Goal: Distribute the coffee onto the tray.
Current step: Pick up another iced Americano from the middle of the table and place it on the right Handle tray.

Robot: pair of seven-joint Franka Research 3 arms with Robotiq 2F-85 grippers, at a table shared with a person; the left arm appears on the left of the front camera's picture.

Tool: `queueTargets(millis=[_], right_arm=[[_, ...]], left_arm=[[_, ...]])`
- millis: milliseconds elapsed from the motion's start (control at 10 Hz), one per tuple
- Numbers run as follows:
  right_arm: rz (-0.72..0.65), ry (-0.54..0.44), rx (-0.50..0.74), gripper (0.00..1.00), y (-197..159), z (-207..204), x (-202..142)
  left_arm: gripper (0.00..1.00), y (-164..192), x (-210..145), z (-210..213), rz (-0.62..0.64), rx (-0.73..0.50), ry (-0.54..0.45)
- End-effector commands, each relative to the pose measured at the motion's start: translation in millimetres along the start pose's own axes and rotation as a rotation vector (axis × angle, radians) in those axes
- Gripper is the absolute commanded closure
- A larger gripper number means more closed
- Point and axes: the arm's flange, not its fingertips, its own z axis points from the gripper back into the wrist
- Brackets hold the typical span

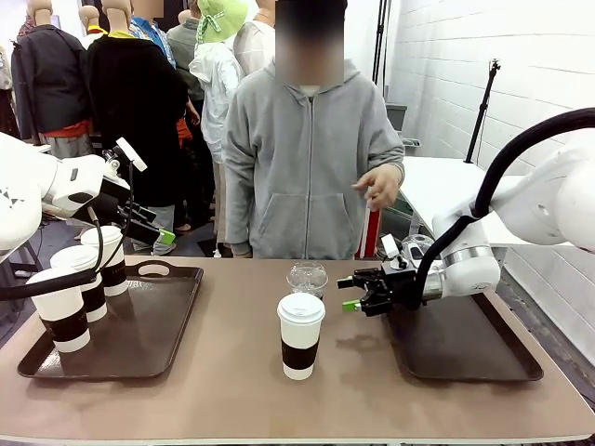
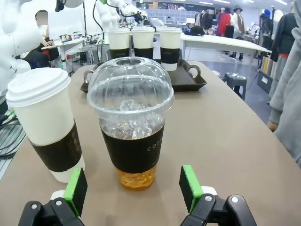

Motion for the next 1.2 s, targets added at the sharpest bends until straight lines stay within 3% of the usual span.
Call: queueTargets(millis=[0,300,1100], right_arm=[[-0.018,0.03,0.024,0.0,-10.4,-11.7,2.9],[-0.022,0.028,0.006,0.0,-3.7,-1.9,2.6],[-0.074,0.028,-0.121,0.0,46.3,70.0,-18.3]], left_arm=[[0.0,0.8,-1.2,0.1,0.004,-0.005,-0.002],[0.0,0.8,-1.2,0.1,0.004,-0.005,-0.002],[0.0,0.8,-1.2,0.1,0.004,-0.005,-0.002]])
